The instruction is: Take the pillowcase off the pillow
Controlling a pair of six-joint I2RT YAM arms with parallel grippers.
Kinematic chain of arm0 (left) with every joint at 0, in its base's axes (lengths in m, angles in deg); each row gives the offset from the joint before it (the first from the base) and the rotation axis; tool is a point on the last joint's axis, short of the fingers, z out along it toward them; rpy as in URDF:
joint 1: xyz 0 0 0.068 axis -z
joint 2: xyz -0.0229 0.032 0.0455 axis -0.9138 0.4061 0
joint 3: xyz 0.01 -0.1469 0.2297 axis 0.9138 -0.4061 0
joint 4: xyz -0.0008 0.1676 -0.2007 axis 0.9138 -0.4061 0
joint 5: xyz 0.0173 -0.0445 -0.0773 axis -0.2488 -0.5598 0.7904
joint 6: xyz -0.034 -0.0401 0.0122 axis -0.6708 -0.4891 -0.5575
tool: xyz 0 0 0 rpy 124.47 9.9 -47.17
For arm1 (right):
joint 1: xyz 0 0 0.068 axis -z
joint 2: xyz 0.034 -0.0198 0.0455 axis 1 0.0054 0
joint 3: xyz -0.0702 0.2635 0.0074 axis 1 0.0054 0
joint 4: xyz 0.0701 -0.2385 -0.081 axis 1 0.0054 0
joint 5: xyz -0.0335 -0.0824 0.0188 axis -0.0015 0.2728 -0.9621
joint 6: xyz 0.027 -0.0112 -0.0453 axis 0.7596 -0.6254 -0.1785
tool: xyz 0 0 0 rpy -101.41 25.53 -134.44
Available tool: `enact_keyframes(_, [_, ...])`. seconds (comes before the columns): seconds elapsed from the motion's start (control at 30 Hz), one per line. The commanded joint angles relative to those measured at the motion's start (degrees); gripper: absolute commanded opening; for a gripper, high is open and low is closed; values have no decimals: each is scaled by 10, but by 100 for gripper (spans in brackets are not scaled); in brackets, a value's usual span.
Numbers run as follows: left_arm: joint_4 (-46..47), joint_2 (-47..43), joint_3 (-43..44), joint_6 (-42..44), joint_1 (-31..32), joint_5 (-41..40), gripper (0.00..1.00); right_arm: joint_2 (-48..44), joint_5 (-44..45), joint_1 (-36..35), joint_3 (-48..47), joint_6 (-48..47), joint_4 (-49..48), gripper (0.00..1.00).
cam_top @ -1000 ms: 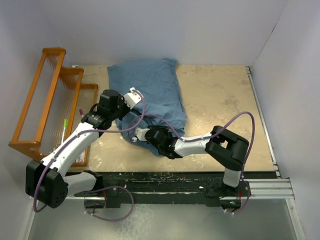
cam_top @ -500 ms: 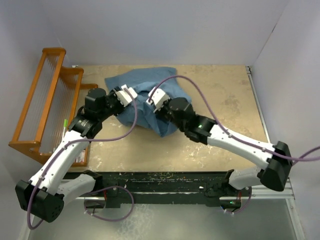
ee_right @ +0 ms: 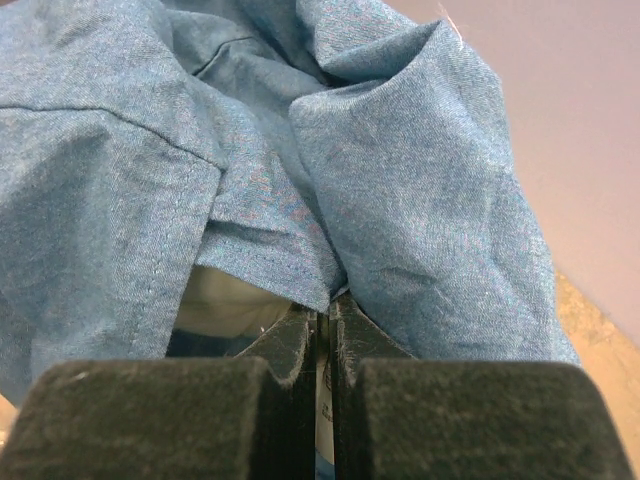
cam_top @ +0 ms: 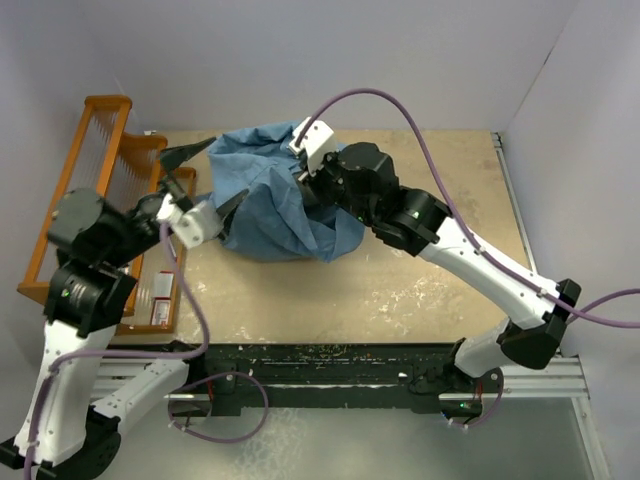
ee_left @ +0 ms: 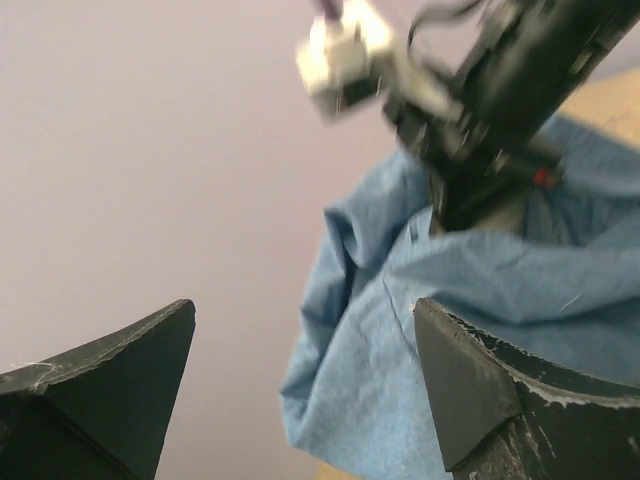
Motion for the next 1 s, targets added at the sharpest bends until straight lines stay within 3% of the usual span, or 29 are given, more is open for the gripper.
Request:
enact_keyframes(0.0, [-66, -2, 67, 8, 1, 109, 94, 21, 48, 7, -63, 42, -5, 0])
enact_keyframes(0.17, [-299, 45, 113, 148, 1, 199, 96, 35, 7, 12, -133, 96, 28, 0])
enact_keyframes(0.4, [-215, 94, 103, 135, 1, 141, 86, 42, -20, 12, -181, 136, 72, 0])
enact_keyframes(0.5, [-195, 119, 108, 121, 2, 117, 72, 35, -5, 12, -165, 138, 54, 0])
enact_keyframes(0.67, [-99, 91, 52, 90, 2, 85, 19, 33, -2, 12, -153, 159, 67, 0])
enact_keyframes(0.7, [-85, 81, 42, 85, 2, 80, 12, 34, 4, 13, -153, 160, 68, 0])
enact_keyframes(0.87, [-68, 31, 16, 74, 2, 60, 0, 47, 31, 31, -166, 169, 82, 0])
enact_keyframes(0.97, [-43, -2, -15, 78, 2, 25, 0, 49, 36, 53, -167, 187, 90, 0])
